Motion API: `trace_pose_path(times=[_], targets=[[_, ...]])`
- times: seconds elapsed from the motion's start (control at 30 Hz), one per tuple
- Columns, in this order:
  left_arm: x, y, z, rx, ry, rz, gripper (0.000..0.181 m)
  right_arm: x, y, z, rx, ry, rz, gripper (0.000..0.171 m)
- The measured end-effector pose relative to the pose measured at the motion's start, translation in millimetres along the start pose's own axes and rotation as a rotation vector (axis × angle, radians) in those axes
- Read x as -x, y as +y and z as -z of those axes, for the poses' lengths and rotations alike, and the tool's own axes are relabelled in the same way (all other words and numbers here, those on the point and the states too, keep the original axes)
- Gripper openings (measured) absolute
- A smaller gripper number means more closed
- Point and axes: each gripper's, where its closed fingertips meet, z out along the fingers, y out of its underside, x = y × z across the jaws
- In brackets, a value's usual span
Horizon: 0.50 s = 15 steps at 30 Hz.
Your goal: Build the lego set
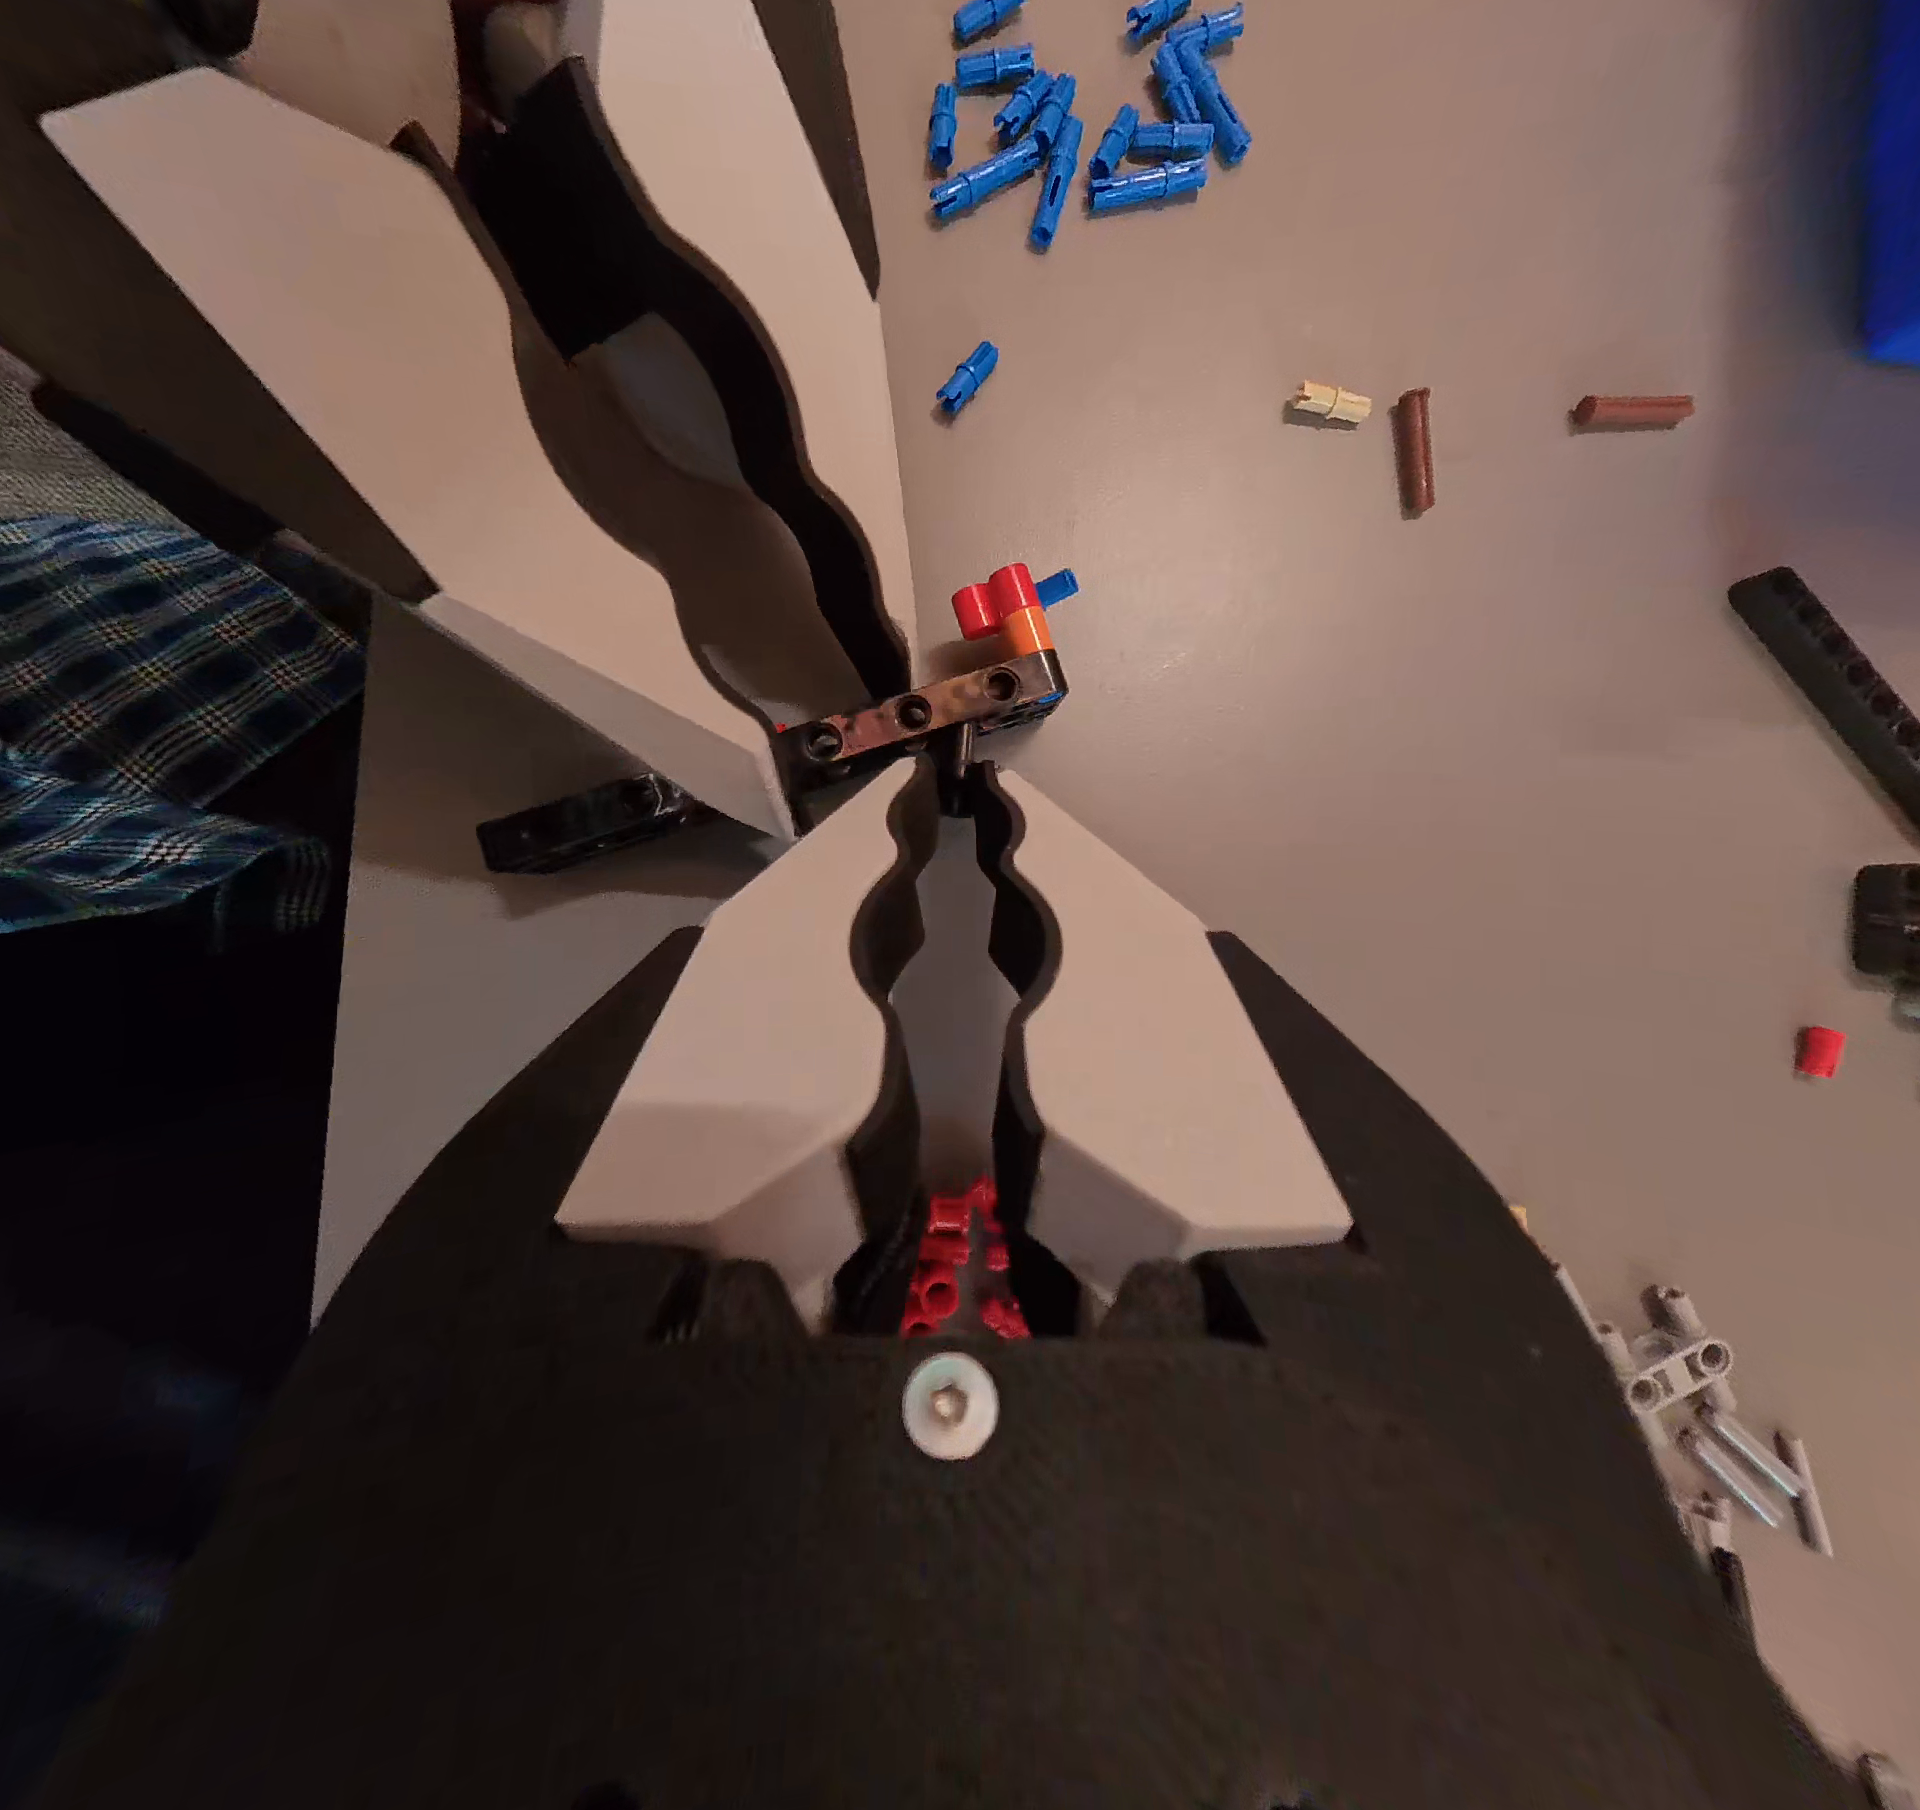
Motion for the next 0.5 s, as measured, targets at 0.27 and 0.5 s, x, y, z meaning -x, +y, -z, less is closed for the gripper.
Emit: trace_pose_path(times=[0.27, 0.5], targets=[[2.4, -2.1, -1.1, 0.014, 0.044, -0.032, 0.022, -2.1, 1.0, 0.1, 0.003, -0.061, 0.095, 0.004], [2.9, -3.0, -1.7, 0.023, 0.075, -0.063, 0.019, -2.8, 2.3, -0.2, 0.018, -0.105, 0.181, 0.004]])
